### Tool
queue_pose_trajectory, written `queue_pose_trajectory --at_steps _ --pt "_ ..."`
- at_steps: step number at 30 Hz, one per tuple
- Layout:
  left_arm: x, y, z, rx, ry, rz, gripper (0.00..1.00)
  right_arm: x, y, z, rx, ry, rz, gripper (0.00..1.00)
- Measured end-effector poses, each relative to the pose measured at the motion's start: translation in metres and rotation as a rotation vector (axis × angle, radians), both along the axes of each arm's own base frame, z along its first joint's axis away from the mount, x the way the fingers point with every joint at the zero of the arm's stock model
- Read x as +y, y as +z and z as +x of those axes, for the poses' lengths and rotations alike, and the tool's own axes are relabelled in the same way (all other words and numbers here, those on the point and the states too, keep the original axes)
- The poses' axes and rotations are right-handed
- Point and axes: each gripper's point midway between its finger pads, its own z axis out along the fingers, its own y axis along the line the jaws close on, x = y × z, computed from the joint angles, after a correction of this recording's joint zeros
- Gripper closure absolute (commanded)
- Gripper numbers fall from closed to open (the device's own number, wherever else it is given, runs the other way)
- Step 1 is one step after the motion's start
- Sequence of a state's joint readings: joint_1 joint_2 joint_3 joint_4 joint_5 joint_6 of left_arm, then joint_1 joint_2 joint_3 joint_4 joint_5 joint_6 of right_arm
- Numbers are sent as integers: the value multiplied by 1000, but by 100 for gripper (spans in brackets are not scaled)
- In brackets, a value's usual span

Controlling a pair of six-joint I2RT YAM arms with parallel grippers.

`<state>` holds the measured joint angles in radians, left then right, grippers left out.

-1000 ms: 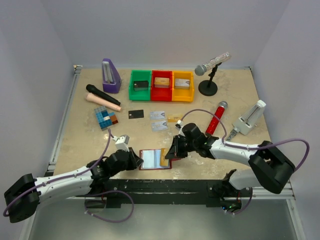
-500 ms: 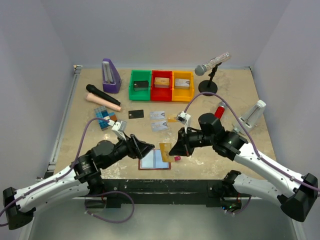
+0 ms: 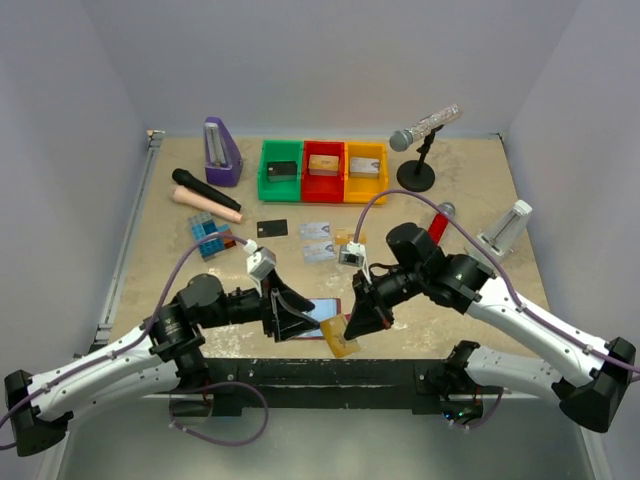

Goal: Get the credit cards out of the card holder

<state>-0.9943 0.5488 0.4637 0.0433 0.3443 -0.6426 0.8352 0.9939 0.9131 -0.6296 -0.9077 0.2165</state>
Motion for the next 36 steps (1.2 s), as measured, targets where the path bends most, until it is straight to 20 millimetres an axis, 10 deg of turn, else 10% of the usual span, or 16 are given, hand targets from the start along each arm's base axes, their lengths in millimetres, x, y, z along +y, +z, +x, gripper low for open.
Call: queue_pose_trajectory --at_steps 10,15,17,19,22,36 --pt "-20 -8 -18 47 -166 24 60 7 5 -11 -24 66 -24 100" --pt "-22 -1 -27 45 -228 -8 100 8 3 -13 -16 79 -38 100" --pt "-22 3 -32 39 -260 -28 100 9 2 -13 -15 84 -42 99" --pt "-22 3 -36 37 -281 -42 100 9 3 -14 -14 87 -44 65" --pt "-21 1 -38 46 -296 -54 100 10 4 -13 -24 77 -55 51" --pt "31 -19 35 190 293 -389 100 13 25 57 -100 -498 211 41"
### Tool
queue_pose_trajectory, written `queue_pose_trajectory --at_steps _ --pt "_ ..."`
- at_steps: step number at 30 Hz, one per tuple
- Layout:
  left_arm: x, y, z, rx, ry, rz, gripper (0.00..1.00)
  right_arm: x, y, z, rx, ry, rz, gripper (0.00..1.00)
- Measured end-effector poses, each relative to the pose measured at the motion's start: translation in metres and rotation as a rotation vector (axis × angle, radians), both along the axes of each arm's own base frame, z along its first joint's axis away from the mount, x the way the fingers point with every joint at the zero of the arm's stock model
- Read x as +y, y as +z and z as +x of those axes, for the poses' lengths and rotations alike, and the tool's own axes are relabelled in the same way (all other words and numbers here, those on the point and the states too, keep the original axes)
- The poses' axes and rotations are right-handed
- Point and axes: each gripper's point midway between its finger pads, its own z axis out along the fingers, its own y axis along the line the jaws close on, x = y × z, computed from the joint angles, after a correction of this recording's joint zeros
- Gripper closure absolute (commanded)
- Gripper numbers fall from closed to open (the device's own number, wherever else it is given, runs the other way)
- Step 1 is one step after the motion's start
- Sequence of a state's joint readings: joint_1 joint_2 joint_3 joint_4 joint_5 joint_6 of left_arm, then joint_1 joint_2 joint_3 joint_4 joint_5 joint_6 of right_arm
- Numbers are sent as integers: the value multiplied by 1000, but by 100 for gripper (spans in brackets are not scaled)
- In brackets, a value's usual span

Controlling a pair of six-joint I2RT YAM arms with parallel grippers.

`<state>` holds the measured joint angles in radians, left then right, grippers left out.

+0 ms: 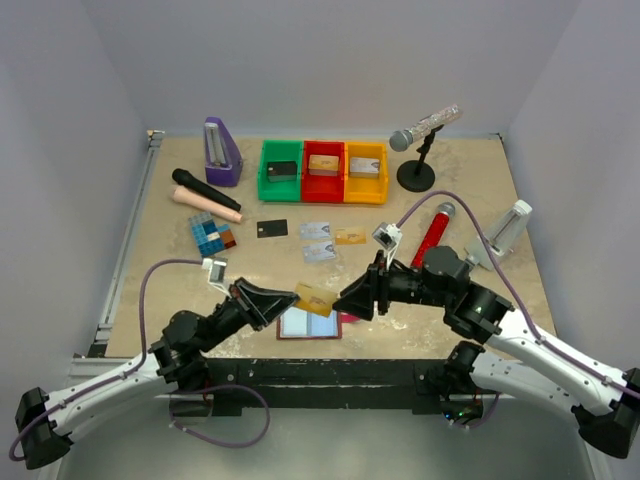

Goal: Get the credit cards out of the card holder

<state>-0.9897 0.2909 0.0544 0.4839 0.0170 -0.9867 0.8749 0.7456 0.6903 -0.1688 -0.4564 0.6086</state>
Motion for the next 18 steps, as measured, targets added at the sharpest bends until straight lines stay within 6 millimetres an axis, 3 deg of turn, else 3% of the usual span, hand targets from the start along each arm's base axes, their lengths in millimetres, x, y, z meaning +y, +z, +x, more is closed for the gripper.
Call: queue_pose_trajectory --at_steps 8,11,18 --pt "34 65 19 -65 174 -281 100 13 -11 21 104 -125 122 41" --pt "36 72 21 -73 189 -313 100 16 -4 25 114 -138 170 41" --pt "37 75 24 -61 195 -339 100 19 35 26 50 -123 311 41"
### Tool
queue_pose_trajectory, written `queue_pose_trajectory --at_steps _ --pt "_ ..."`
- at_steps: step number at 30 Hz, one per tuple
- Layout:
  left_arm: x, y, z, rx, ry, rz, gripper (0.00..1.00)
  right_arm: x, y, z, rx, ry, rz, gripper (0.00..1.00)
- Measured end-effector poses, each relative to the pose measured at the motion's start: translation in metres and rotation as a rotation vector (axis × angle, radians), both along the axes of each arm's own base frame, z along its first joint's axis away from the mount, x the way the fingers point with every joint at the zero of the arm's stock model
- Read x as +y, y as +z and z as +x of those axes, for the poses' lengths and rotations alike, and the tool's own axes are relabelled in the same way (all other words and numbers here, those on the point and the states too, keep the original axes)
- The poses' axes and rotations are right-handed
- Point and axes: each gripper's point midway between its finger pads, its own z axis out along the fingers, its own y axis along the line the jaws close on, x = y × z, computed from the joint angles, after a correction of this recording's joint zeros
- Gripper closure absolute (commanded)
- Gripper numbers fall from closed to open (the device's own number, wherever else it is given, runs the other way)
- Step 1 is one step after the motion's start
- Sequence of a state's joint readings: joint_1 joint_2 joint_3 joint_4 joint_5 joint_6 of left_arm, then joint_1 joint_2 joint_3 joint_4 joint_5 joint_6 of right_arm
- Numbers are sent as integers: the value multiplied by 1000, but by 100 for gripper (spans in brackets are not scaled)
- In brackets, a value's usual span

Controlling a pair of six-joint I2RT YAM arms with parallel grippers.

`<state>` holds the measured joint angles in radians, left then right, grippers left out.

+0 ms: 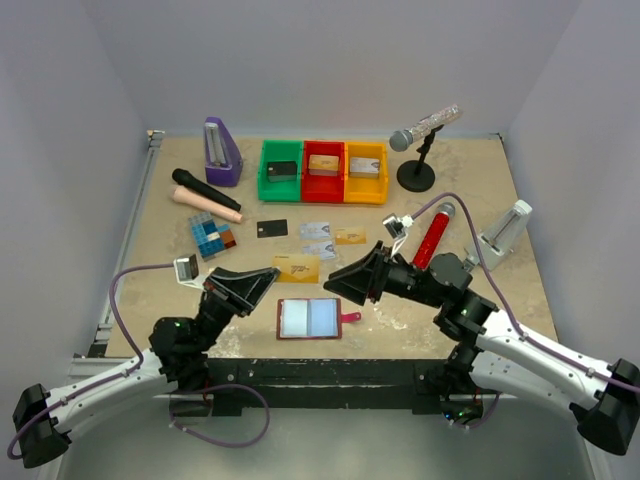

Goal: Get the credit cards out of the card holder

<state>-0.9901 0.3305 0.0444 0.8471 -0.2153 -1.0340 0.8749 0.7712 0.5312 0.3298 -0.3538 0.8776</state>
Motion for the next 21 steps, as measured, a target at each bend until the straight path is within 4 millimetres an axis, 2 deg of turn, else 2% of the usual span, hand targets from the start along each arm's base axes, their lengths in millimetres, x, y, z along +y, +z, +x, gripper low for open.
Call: queue_pose_trajectory --at_steps 4,12,15,21 --pt "0 1 0 1 -3 -5 100 3 3 2 -6 4 15 43" --pt "-2 -2 1 9 -6 4 100 15 -9 6 24 29 -18 48" --pt "-2 -2 1 11 -8 3 100 18 -4 7 20 37 -15 58" --pt "-4 -4 1 24 -14 5 100 23 6 7 1 62 10 90"
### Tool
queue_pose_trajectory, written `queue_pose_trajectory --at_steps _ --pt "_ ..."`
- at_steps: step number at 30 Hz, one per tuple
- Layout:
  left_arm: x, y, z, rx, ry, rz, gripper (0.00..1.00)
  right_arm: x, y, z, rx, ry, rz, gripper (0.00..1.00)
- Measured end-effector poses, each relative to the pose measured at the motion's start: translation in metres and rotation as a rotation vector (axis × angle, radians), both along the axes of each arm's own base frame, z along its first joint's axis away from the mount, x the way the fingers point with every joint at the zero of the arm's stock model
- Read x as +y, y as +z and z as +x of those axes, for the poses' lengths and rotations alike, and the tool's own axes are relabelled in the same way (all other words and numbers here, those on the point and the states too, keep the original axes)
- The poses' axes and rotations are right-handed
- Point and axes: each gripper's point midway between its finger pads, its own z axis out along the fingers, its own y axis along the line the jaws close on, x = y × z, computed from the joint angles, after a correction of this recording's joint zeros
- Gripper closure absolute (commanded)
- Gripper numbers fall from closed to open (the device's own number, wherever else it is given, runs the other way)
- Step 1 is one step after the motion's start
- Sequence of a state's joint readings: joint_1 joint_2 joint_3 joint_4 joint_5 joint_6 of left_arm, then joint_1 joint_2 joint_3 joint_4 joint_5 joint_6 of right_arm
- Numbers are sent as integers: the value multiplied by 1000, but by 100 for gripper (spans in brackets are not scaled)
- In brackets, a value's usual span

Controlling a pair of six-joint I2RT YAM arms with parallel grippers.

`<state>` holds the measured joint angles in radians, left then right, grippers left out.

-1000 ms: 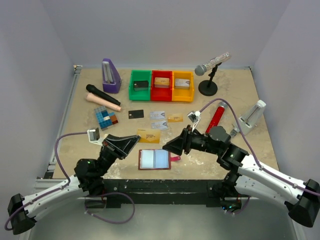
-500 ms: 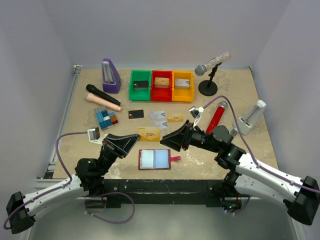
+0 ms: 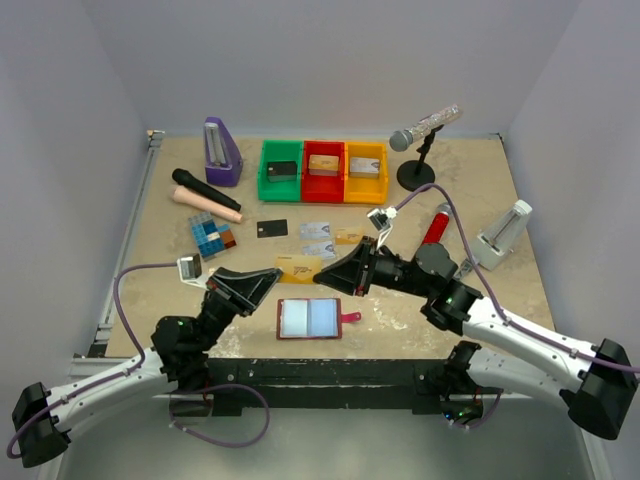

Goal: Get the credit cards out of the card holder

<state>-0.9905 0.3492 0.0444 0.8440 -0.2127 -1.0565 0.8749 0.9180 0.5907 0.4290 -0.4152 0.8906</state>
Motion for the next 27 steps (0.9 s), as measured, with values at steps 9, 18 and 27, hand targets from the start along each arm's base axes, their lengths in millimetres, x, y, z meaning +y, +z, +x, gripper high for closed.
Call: queue_pose_trajectory --at_steps 9,18,27 --pt "-3 -20 3 49 4 70 0 -7 -1 -2 9 1 -20 100" --pt "37 -79 27 357 228 357 0 -98 -45 82 117 -394 -350 100" --pt "50 -151 18 521 247 657 0 -127 -187 105 547 -350 -721 100"
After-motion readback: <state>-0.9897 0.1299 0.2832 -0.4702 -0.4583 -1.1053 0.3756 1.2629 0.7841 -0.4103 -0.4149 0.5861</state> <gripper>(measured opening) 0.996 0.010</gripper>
